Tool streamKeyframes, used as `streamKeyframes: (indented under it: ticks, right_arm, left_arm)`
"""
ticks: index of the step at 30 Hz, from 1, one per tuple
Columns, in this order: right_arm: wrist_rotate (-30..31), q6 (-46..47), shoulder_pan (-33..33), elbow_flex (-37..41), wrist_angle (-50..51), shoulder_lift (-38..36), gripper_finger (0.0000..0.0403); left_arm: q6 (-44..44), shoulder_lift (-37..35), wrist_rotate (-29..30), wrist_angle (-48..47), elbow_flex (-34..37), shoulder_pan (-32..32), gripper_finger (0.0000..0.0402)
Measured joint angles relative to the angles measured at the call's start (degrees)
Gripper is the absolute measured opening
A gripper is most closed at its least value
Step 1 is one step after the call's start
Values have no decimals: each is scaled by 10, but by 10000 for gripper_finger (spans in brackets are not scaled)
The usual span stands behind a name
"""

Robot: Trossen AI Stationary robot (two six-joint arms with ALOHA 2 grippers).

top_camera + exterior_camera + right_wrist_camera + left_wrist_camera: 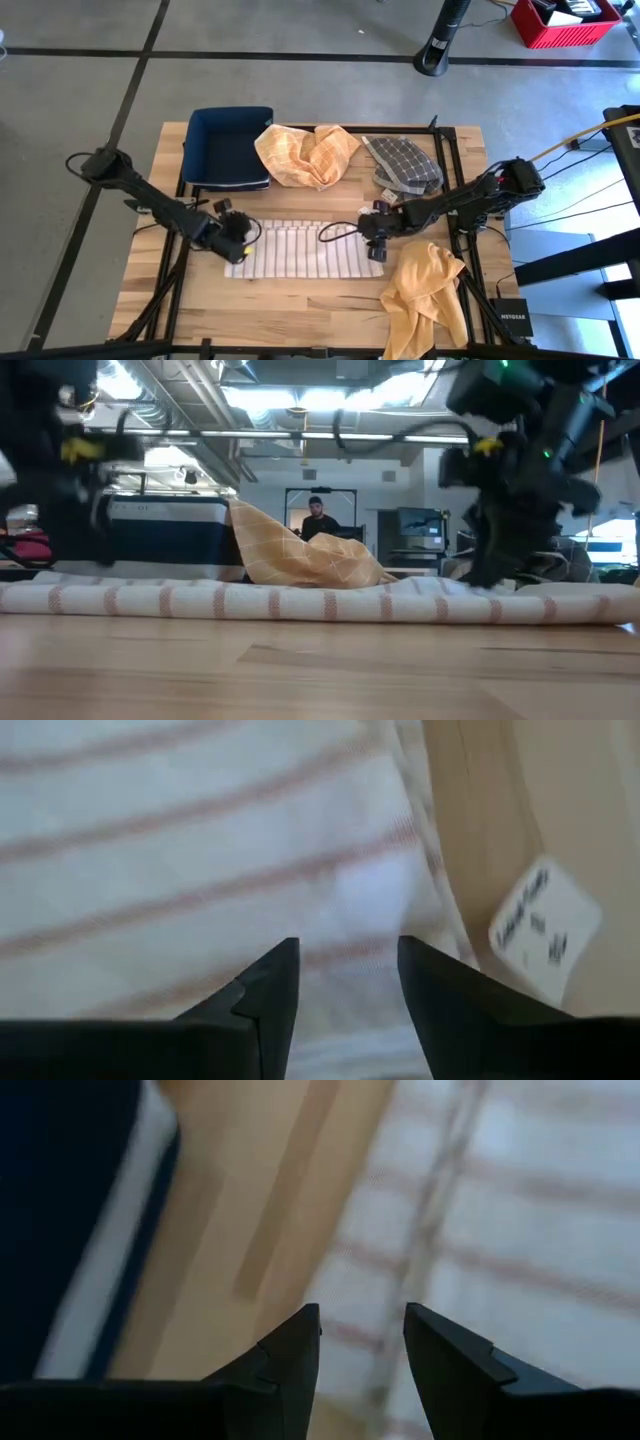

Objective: Fold towel
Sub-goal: Fold the white towel

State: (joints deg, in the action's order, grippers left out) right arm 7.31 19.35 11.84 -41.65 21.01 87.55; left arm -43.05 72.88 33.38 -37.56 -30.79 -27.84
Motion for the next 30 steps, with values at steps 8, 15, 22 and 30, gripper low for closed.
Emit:
streamKeyframes:
  ticks: [8,15,22,30]
  right_arm:
    - [-30,61,1,54,-13,-3,172]
    - [-37,43,1,15,33,-1,172]
    - [-39,-2,1,-83,112,-5,172]
    - [53,-49,1,-70,-84,5,172]
  left_arm:
    - [-121,-3,-41,12,74,26,140]
    - [-100,-6,-54,-29,29,24,140]
    - [-1,-27,-40,-36,-75,24,140]
    - [83,-25,-162,32,-56,71,141]
